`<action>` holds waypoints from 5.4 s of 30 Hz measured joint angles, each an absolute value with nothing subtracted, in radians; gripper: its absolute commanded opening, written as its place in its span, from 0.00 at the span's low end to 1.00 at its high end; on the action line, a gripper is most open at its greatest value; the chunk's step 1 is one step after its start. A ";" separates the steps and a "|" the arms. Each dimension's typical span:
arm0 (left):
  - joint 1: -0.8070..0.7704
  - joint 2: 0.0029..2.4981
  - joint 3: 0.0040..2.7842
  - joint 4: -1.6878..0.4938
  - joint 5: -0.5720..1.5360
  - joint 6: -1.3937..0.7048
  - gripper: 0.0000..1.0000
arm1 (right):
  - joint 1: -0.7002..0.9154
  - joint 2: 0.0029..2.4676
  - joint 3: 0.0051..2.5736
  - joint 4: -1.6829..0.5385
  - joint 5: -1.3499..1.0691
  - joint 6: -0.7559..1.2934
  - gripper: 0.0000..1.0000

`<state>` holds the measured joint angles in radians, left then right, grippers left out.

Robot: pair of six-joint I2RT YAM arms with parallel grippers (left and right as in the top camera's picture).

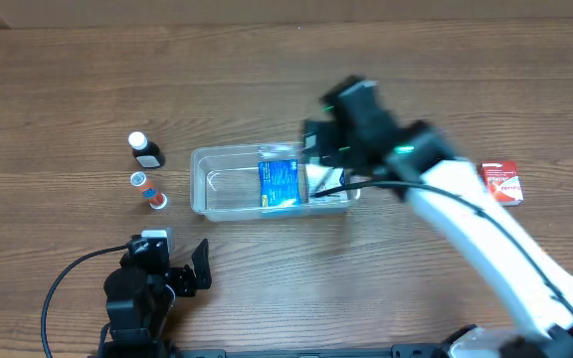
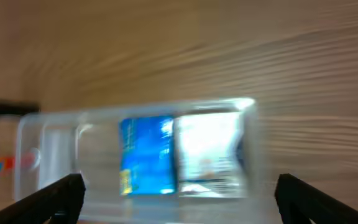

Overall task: Pack container
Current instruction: 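Place the blue box into the container beside the white box, then grasp the red-and-white box with the right gripper, then lower the red-and-white box into the container's left end and release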

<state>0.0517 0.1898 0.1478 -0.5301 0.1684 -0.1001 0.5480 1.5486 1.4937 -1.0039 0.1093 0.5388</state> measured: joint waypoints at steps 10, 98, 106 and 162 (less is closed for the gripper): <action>0.052 0.190 0.148 -0.530 0.168 -0.100 1.00 | -0.171 1.645 1.496 -1.179 -0.023 0.260 1.00; 0.052 0.190 0.148 -0.530 0.168 -0.100 1.00 | -0.133 1.996 1.486 -1.224 -0.023 0.192 0.60; 0.052 0.190 0.148 -0.530 0.168 -0.100 1.00 | 0.300 1.471 1.493 -1.280 -0.025 0.278 0.60; 0.052 0.190 0.148 -0.530 0.168 -0.100 1.00 | 0.798 2.032 1.493 -0.605 -0.026 0.599 0.84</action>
<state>0.0517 0.1898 0.1478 -0.5301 0.1684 -0.1001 0.7982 2.0319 1.4933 -0.6048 -0.0261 0.5987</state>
